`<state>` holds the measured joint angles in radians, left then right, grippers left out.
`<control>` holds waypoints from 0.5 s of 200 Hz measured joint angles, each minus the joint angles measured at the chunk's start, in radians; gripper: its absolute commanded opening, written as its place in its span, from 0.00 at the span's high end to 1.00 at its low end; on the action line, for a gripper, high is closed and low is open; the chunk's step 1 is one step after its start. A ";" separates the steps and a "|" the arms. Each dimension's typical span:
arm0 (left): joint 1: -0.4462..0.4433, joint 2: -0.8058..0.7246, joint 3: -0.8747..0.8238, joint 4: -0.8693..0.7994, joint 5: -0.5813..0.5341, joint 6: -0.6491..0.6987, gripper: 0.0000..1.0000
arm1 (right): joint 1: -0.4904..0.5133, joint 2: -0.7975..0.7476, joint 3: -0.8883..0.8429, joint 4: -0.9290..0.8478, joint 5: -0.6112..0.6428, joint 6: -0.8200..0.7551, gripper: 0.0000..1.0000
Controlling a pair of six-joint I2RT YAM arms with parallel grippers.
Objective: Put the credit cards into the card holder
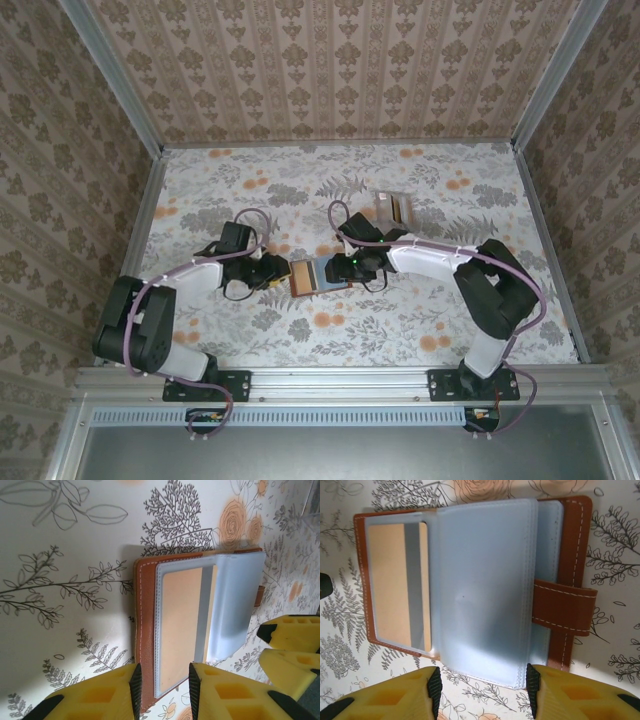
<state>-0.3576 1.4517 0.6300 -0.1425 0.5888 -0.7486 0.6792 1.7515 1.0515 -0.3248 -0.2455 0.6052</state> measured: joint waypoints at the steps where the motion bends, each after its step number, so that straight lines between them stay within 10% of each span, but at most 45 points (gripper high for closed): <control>1: -0.002 0.001 0.000 0.000 0.000 0.000 0.67 | 0.000 0.002 0.000 0.000 -0.001 0.000 0.50; 100: -0.010 0.036 0.000 0.022 0.002 0.000 0.68 | -0.001 0.051 0.016 0.003 -0.047 0.001 0.53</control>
<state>-0.3679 1.4879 0.6300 -0.1204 0.5911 -0.7483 0.6785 1.8023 1.0672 -0.3222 -0.2924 0.6060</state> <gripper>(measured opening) 0.325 0.468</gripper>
